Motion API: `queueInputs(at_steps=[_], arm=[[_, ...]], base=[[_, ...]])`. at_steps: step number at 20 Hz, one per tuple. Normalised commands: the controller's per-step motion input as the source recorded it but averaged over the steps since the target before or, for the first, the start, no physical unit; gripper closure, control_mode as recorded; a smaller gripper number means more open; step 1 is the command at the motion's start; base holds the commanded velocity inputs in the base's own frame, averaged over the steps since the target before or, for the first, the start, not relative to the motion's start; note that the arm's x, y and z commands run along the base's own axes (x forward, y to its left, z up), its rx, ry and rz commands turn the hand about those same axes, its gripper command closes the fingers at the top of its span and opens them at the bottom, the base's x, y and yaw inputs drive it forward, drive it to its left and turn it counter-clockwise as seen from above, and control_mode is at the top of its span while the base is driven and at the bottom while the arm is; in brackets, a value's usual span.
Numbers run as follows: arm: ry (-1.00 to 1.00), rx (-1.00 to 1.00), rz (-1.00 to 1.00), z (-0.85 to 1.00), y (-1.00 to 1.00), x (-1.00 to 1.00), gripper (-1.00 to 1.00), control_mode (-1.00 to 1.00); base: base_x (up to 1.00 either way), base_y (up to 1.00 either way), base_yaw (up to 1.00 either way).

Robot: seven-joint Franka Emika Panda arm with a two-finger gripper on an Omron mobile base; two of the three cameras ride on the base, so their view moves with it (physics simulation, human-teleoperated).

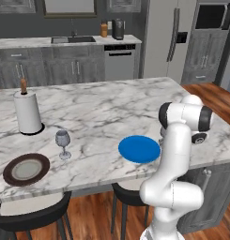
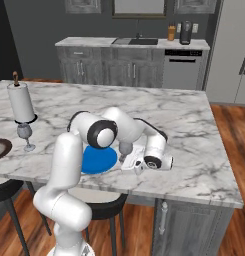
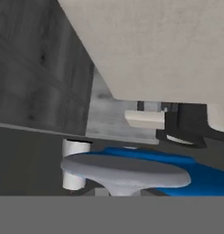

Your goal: Retrieve the wine glasses from the counter and place one next to each plate.

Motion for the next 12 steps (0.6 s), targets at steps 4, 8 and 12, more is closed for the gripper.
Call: queueInputs(at_steps=[4,8,12], arm=[[-0.15,0.06,0.0,-0.44,-0.13,0.0,1.0,-1.0],[-0.15,0.03,0.0,-0.49,-0.02,0.0,-1.0,-1.0],[-0.06,0.0,0.0,-0.25,0.0,0.0,-1.0,-1.0]], base=[[0.0,0.0,0.0],[0.0,0.0,0.0],[0.0,0.0,0.0]])
